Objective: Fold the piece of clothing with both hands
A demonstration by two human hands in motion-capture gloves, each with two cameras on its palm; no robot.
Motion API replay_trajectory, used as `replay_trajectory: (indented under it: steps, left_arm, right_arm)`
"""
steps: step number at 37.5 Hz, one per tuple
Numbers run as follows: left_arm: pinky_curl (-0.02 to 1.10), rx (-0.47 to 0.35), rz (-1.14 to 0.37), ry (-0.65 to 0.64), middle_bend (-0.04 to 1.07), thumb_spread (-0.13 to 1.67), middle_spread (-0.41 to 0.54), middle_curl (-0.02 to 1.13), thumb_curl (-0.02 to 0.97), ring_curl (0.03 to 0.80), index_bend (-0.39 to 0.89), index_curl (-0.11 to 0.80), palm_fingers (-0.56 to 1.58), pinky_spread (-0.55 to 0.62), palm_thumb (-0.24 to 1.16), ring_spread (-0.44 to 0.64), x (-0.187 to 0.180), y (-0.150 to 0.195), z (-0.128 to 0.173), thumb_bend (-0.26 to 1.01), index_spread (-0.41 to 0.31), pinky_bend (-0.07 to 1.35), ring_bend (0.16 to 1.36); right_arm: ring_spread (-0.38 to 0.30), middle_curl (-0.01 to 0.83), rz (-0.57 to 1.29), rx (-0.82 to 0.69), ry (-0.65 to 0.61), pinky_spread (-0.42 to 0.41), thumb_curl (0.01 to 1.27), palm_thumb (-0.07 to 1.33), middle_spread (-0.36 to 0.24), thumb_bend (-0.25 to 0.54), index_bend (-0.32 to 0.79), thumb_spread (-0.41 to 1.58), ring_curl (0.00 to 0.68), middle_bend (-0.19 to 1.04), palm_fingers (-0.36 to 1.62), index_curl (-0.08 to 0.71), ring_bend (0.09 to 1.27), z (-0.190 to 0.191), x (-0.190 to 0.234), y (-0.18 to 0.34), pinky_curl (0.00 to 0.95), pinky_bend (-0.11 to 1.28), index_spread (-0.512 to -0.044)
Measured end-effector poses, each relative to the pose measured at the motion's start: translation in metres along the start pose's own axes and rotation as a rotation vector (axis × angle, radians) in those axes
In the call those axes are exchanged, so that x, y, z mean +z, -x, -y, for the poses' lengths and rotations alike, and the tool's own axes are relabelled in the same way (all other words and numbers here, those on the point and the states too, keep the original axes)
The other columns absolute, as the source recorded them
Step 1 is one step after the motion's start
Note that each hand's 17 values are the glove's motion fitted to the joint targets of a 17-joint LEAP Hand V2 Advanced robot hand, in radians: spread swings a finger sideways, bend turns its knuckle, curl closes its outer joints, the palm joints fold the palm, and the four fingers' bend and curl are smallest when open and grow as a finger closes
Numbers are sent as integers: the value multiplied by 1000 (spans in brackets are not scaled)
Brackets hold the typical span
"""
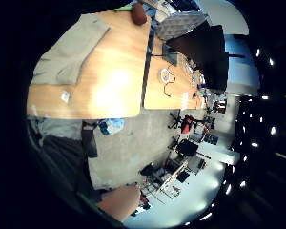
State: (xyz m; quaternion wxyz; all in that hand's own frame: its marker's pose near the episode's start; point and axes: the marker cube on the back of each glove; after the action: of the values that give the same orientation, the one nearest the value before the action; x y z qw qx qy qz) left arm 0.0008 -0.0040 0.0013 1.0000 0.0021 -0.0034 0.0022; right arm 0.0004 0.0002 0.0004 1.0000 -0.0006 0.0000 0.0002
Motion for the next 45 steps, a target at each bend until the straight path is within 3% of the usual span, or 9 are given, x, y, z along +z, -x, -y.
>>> replay_trajectory:
  steps: [6,13,19,27,35,45]
  left_arm:
    - [127,9,1,9,164,727,155,70,31,147,115,52,128,288,85,226,0,-3,4,39,48,367,531]
    - [177,27,-30,7,181,967,196,116,64,188,134,94,82,358,87,287,-1,-7,6,21,59,398,590]
    - [204,16,-24,-6,185,1072,212,148,90,206,144,128,60,385,88,314,-3,-8,4,2,63,410,614]
    - [232,64,-47,-6,188,1142,222,185,119,222,146,164,40,400,86,332,8,-18,3,-12,65,419,634]
    - [252,159,-105,22,179,1153,226,208,140,225,176,212,40,418,63,345,58,-37,17,-22,-8,415,620]
    - [272,238,-125,136,164,1098,189,228,179,227,193,275,166,399,79,304,122,-53,41,-14,-40,411,600]
  right_arm:
    - [14,124,-10,-5,29,122,56,307,-60,192,135,762,147,234,412,104,393,-1,0,0,168,415,-270]
    - [24,185,-12,16,20,150,80,315,-72,174,135,1020,191,238,380,146,401,8,-3,-5,217,425,-326]
    - [27,222,-3,36,3,159,96,312,-76,147,131,1137,214,233,368,169,407,9,-12,-10,244,430,-346]
    - [14,265,31,27,-7,156,105,247,-81,67,116,1179,238,245,379,183,420,10,-7,-11,273,441,-356]
    - [0,291,6,-63,79,137,124,193,-89,-10,89,1144,267,225,348,177,446,29,42,8,310,500,-355]
    - [-6,316,-60,-111,196,122,162,220,-93,-13,74,1106,291,215,278,163,471,64,111,25,336,532,-364]
